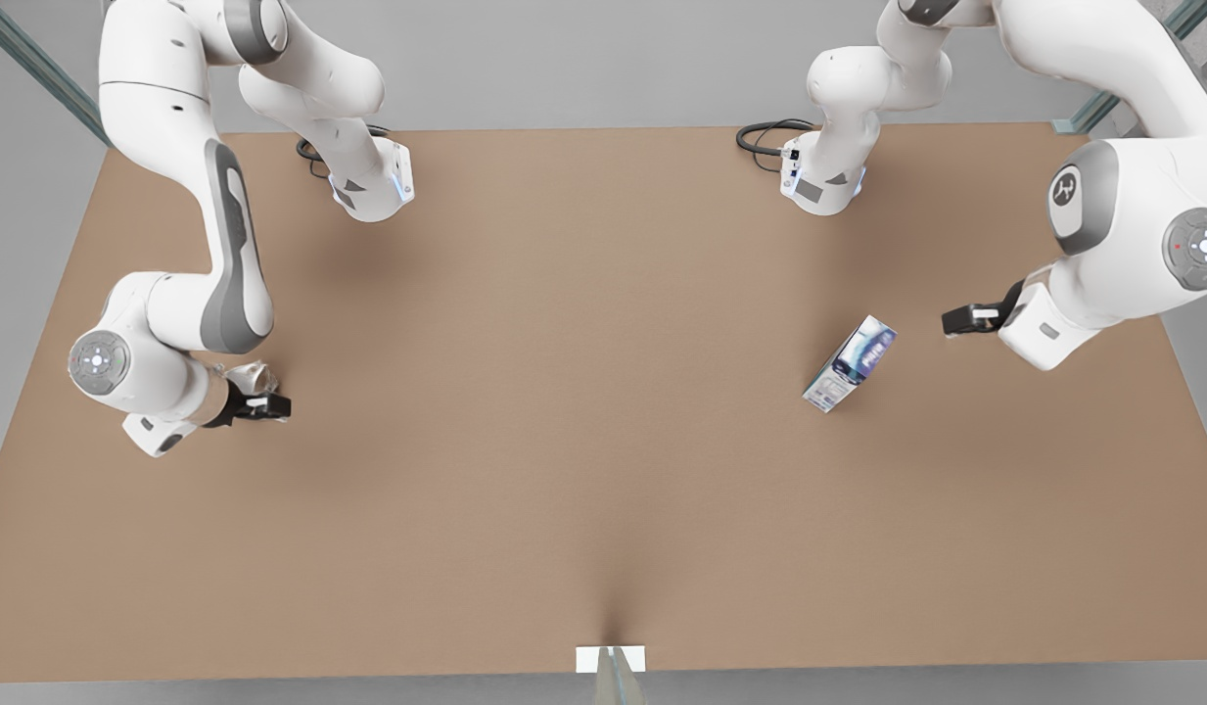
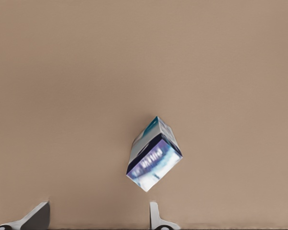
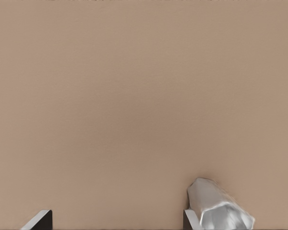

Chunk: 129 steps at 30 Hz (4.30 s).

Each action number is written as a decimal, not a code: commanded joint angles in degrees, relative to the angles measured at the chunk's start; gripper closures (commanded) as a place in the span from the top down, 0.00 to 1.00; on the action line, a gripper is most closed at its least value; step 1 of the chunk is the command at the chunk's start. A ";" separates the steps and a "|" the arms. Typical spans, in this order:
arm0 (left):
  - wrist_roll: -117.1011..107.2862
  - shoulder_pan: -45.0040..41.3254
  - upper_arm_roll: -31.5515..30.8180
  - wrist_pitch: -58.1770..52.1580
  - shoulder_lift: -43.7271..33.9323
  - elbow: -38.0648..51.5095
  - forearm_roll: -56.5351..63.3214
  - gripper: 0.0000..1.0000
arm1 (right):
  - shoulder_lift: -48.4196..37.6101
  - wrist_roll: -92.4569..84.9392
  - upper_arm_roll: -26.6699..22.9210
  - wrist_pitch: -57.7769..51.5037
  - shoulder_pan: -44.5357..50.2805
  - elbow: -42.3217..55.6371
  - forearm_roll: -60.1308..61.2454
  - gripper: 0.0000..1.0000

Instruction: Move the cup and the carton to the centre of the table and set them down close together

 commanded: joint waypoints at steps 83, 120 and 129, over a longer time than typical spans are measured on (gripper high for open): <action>-0.79 -0.11 -1.84 -2.50 -2.14 0.88 0.01 1.00 | 21.16 24.78 9.14 4.80 10.69 17.74 1.32 0.21; 22.94 -3.28 -3.95 26.86 -3.19 -31.19 0.19 1.00 | 47.09 49.31 9.58 13.50 33.28 48.85 3.25 0.84; 22.68 -3.37 -3.95 31.60 -3.19 -35.51 0.19 1.00 | 44.90 48.60 9.23 10.07 33.10 48.94 1.76 1.00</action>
